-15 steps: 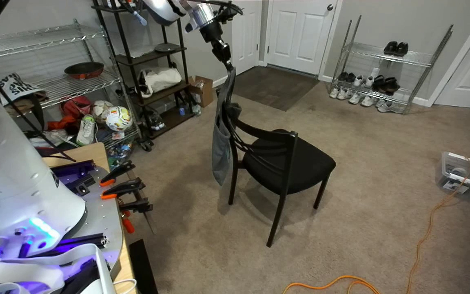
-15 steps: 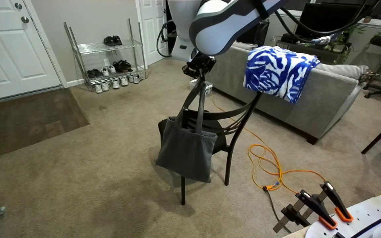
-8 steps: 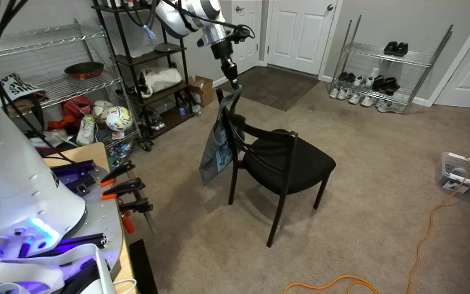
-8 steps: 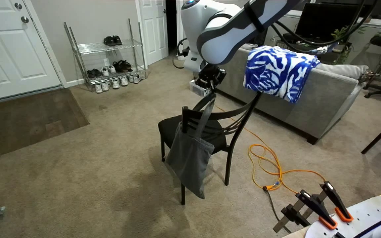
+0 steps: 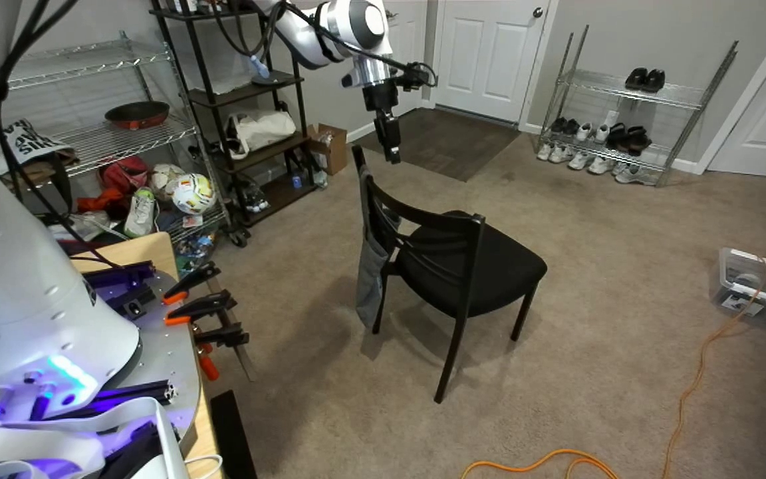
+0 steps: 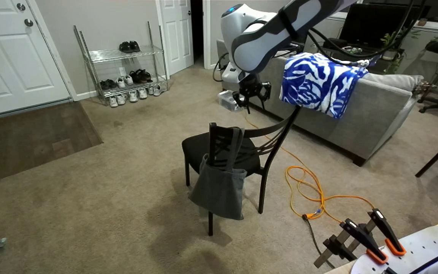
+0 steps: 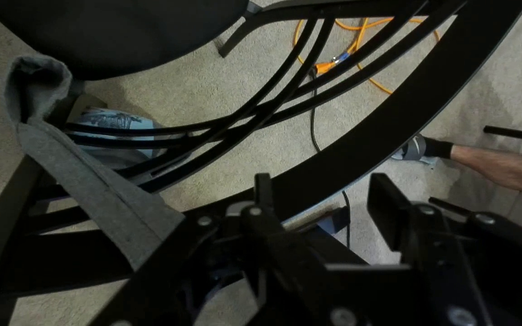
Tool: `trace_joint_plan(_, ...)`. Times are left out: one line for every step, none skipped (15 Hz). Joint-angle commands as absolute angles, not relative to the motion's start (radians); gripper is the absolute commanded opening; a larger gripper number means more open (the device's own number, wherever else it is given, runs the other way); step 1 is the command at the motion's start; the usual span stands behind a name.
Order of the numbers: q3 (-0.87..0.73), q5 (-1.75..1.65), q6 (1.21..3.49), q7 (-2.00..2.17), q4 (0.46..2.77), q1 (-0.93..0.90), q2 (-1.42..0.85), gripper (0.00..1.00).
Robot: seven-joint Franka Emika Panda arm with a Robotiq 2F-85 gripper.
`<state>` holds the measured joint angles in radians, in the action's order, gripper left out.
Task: Move the bag from the right side of the chair to the left side
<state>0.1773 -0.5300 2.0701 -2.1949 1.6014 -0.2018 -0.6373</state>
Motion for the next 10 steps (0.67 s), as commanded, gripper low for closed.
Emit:
trace_joint_plan(0.17,-0.456,2.029,-2.262,1.559,-0.169,-0.666,0.88)
trace_joint_plan(0.158,-0.49,2.052,-2.218,1.584,-0.196,-0.652,0.71)
trace_joint_plan(0.155,-0.482,2.048,-2.223,1.578,-0.189,-0.659,0.77)
trace_joint_plan(0.154,-0.476,2.048,-2.227,1.573,-0.184,-0.664,0.84)
trace_joint_plan(0.154,-0.474,2.048,-2.228,1.571,-0.182,-0.666,0.88)
trace_joint_plan(0.154,-0.474,2.048,-2.228,1.57,-0.182,-0.667,0.89)
trace_joint_plan(0.154,-0.473,2.048,-2.228,1.57,-0.183,-0.667,0.89)
trace_joint_plan(0.155,-0.473,2.047,-2.228,1.569,-0.184,-0.667,0.89)
trace_joint_plan(0.155,-0.473,2.047,-2.228,1.569,-0.184,-0.668,0.89)
trace_joint_plan(0.155,-0.473,2.047,-2.228,1.569,-0.184,-0.668,0.89)
